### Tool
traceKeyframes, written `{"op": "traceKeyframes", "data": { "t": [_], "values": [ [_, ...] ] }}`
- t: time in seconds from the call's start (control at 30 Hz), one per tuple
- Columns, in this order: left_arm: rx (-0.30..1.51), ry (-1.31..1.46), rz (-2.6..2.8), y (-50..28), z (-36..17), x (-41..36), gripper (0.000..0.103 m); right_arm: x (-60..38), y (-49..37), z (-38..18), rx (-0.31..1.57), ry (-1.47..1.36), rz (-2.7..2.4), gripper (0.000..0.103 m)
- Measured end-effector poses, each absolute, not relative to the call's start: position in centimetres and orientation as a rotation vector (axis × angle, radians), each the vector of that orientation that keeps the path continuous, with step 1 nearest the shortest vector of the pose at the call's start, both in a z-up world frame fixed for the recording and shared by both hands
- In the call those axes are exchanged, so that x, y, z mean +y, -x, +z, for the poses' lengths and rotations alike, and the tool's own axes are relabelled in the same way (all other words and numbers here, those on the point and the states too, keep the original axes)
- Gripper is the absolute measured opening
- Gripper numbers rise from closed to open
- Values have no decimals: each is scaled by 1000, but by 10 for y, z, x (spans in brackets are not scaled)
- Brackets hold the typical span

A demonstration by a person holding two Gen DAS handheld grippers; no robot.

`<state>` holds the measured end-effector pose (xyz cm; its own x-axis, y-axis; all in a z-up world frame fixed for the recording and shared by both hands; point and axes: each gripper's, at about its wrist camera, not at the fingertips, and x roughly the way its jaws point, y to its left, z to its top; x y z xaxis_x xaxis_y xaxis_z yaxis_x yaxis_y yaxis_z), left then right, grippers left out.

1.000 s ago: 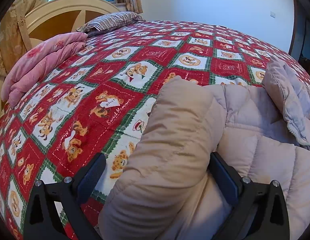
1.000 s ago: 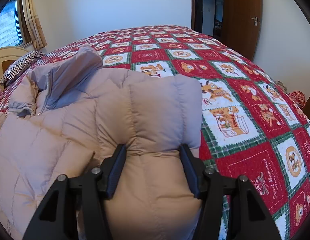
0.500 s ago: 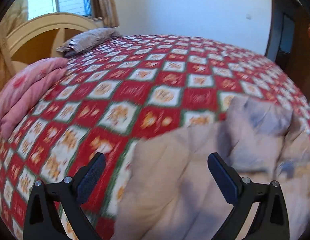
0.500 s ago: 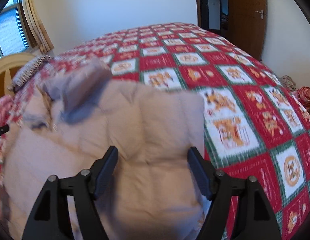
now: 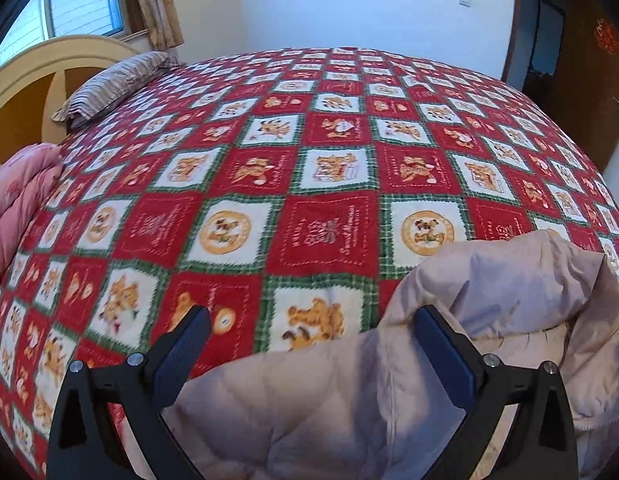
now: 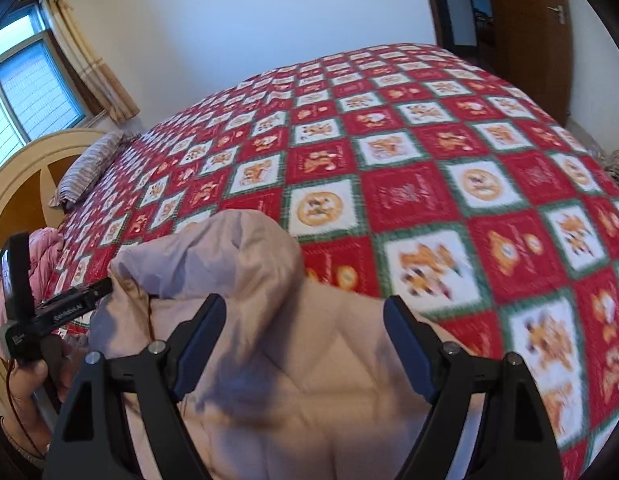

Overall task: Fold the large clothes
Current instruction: 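Grasp the jacket hem with both grippers and lift it toward the collar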

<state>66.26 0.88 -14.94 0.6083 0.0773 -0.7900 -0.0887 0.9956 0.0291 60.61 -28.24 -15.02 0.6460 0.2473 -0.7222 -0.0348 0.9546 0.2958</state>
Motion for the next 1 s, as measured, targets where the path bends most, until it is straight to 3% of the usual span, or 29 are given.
{"op": "traceKeyframes", "data": {
  "t": [0.17,0.3,0.47,0.6,0.63,0.67,0.7,0.73,1.0],
  "values": [
    [892,-14,37,-669,-155,-1,101,-266,-626,-168,909,-228,202,83],
    [871,5,22,-665,-144,-3,98,-254,-630,-173,933,-164,220,70],
    [834,35,31,-665,-128,-5,98,-256,-626,-170,910,-142,211,70],
    [910,-54,16,-680,-150,-24,96,-250,-630,-169,902,-106,196,68],
    [924,-61,17,-681,-155,-25,67,-248,-631,-169,901,-86,191,65],
    [945,-37,-26,-682,-160,-25,39,-244,-632,-170,907,-59,189,49],
    [972,4,-98,-682,-161,-24,2,-242,-633,-170,910,-38,188,23],
    [958,18,-109,-679,-157,-22,2,-239,-630,-168,907,-10,185,14],
    [770,-41,-188,-620,-116,-10,2,-248,-588,-153,817,130,197,8]
  ]
}}
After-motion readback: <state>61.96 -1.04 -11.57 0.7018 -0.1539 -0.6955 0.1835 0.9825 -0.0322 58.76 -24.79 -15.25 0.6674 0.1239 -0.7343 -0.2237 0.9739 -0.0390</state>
